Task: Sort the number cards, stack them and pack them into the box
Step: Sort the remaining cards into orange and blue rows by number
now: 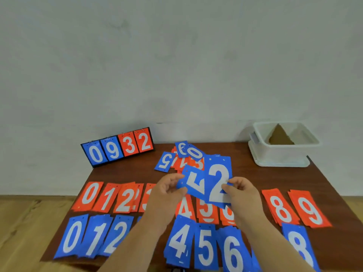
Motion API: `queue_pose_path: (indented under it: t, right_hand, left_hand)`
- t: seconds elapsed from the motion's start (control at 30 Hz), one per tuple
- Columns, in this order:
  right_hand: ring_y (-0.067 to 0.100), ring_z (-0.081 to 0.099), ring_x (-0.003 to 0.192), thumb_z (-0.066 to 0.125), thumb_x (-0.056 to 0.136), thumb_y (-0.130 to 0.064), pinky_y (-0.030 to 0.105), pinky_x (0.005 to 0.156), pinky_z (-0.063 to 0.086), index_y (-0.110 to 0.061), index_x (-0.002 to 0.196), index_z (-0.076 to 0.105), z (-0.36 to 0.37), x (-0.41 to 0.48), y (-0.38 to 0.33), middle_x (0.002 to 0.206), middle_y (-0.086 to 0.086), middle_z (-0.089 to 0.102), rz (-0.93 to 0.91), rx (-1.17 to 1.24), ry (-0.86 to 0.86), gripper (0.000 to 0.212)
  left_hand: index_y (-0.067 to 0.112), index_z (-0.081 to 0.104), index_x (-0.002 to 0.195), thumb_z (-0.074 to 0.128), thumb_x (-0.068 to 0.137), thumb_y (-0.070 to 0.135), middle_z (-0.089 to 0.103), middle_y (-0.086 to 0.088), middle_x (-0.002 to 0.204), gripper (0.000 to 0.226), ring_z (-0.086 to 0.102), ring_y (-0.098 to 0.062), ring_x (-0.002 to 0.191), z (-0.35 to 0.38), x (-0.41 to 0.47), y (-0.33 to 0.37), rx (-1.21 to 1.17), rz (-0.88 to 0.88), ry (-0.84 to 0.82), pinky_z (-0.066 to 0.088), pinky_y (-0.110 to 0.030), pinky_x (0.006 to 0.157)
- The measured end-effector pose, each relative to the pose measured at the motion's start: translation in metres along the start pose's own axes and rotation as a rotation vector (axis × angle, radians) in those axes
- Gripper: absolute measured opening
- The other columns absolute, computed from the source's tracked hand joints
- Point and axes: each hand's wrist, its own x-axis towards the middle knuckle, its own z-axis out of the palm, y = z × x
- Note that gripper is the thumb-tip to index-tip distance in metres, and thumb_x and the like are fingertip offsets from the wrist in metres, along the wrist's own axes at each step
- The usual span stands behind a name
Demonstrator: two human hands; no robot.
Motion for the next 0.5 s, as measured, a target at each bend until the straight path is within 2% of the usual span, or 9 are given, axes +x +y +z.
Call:
queue_pose_path:
  t: [0.07,0.13,0.2,0.3,0.37,0.43,0.5]
  right_hand:
    - [0.025,0.061,0.069,0.072,0.090,-0.009,0.032,0.053,0.046,-0.014,0.094,0.066,0.005,-0.014,0.008,0.095,0.023,0.069,-0.025,0.016,0.041,0.009]
    - [0.025,0.060,0.069,0.073,0.090,-0.011,0.036,0.058,0.048,-0.015,0.092,0.065,0.012,-0.027,0.016,0.092,0.022,0.068,-0.047,-0.017,0.005,0.009]
    - [0.022,0.060,0.067,0.073,0.091,-0.012,0.035,0.058,0.049,-0.016,0.091,0.065,0.019,-0.039,0.023,0.085,0.018,0.068,-0.073,-0.085,-0.047,0.009]
    - [0.019,0.065,0.070,0.071,0.093,-0.015,0.026,0.051,0.048,-0.020,0.093,0.064,0.025,-0.049,0.028,0.086,0.006,0.070,-0.117,-0.183,-0.083,0.008]
    - [0.017,0.069,0.074,0.069,0.094,-0.017,0.025,0.046,0.049,-0.025,0.096,0.063,0.025,-0.050,0.028,0.088,-0.001,0.069,-0.128,-0.240,-0.066,0.009]
    - [0.015,0.072,0.079,0.068,0.096,-0.019,0.030,0.050,0.056,-0.030,0.099,0.063,0.027,-0.047,0.030,0.095,-0.006,0.068,-0.133,-0.281,-0.045,0.012]
    - [0.014,0.072,0.078,0.066,0.097,-0.017,0.029,0.048,0.056,-0.031,0.104,0.065,0.034,-0.047,0.033,0.101,-0.007,0.067,-0.132,-0.298,-0.042,0.015]
  left_hand:
    - [0.045,0.071,0.108,0.073,0.092,0.015,0.071,0.014,0.108,0.035,0.068,-0.005,0.098,0.012,-0.024,-0.011,-0.043,-0.042,-0.021,0.058,-0.028,0.086]
    - [0.042,0.071,0.112,0.072,0.092,0.016,0.069,0.008,0.102,0.033,0.066,-0.004,0.083,0.018,-0.038,-0.019,-0.033,-0.047,0.028,0.055,-0.020,0.075]
    - [0.038,0.071,0.114,0.071,0.092,0.017,0.068,0.003,0.096,0.031,0.061,-0.011,0.073,0.016,-0.041,-0.022,-0.021,-0.040,0.105,0.056,-0.024,0.068]
    - [0.038,0.070,0.110,0.070,0.094,0.018,0.068,0.007,0.105,0.026,0.070,-0.019,0.083,0.001,-0.038,-0.024,0.019,-0.015,0.220,0.063,-0.037,0.075]
    - [0.040,0.070,0.106,0.069,0.095,0.018,0.067,0.008,0.111,0.024,0.070,-0.026,0.088,-0.019,-0.033,-0.026,0.027,-0.015,0.284,0.063,-0.045,0.075]
    - [0.039,0.070,0.103,0.064,0.097,0.013,0.065,0.008,0.113,0.027,0.069,-0.020,0.092,-0.047,-0.025,-0.032,0.059,-0.017,0.332,0.061,-0.044,0.078]
    - [0.036,0.072,0.100,0.061,0.098,0.008,0.067,0.008,0.107,0.030,0.066,-0.015,0.090,-0.078,-0.018,-0.040,0.104,-0.027,0.368,0.060,-0.045,0.079]
